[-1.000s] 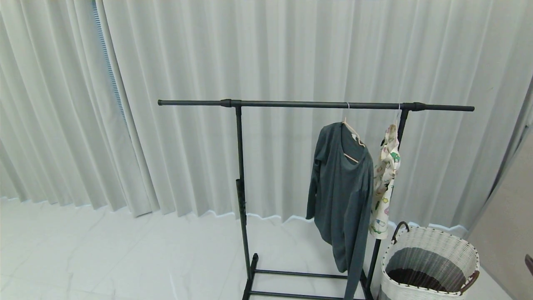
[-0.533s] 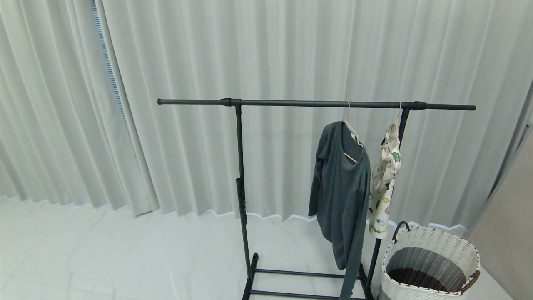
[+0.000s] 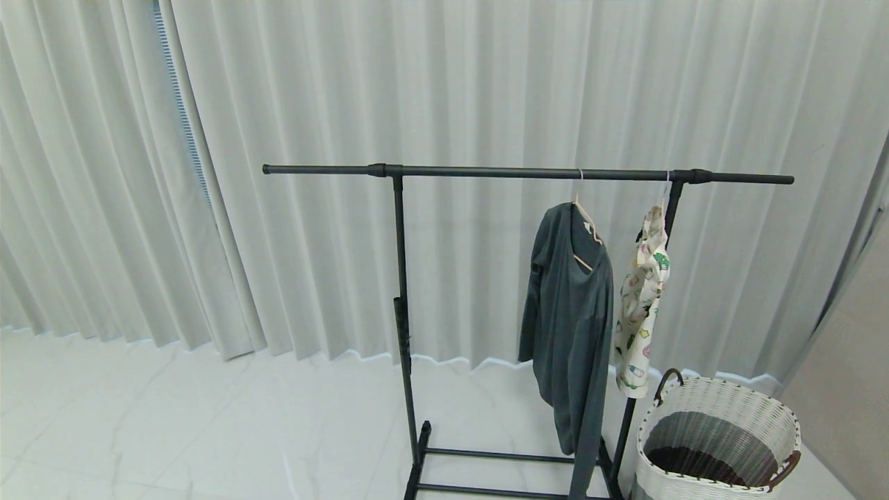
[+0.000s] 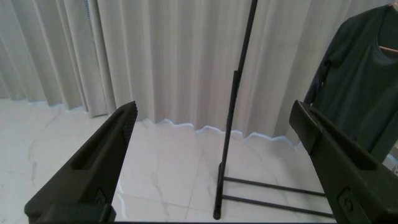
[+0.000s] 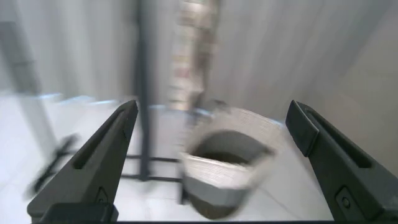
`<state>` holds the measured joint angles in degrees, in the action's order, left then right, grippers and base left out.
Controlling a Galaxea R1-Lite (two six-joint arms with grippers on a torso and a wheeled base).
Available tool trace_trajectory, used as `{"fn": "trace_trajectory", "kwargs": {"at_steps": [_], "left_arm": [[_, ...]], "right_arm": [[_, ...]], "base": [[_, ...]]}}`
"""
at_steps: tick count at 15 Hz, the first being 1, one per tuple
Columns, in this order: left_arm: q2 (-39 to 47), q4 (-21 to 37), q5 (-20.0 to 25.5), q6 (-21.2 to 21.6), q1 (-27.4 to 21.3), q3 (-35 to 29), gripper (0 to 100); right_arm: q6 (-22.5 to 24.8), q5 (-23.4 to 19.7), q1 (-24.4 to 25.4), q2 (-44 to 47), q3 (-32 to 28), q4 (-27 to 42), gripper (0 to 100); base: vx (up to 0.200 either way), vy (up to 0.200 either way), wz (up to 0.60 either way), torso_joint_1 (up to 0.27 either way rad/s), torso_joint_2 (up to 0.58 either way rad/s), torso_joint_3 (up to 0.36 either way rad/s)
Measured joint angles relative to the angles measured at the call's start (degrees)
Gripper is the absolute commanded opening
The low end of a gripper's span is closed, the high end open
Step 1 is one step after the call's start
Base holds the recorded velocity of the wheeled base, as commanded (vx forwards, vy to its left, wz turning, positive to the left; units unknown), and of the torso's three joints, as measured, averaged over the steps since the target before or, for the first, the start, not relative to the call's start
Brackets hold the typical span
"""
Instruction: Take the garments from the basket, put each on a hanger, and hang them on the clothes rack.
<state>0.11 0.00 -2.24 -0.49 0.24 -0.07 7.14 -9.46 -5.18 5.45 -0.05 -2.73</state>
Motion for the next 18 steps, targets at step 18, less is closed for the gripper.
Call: {"fn": "trace_trajectory", "kwargs": {"at_steps": [18], "left_arm": [[0.00, 0.00, -0.02, -0.02, -0.04, 0.07, 100]], "right_arm": [[-6.28, 8.18, 5.18, -5.40, 0.05, 2.66, 100]], "base": [[0.000, 0.000, 0.00, 0.000, 0.00, 0.000]]}}
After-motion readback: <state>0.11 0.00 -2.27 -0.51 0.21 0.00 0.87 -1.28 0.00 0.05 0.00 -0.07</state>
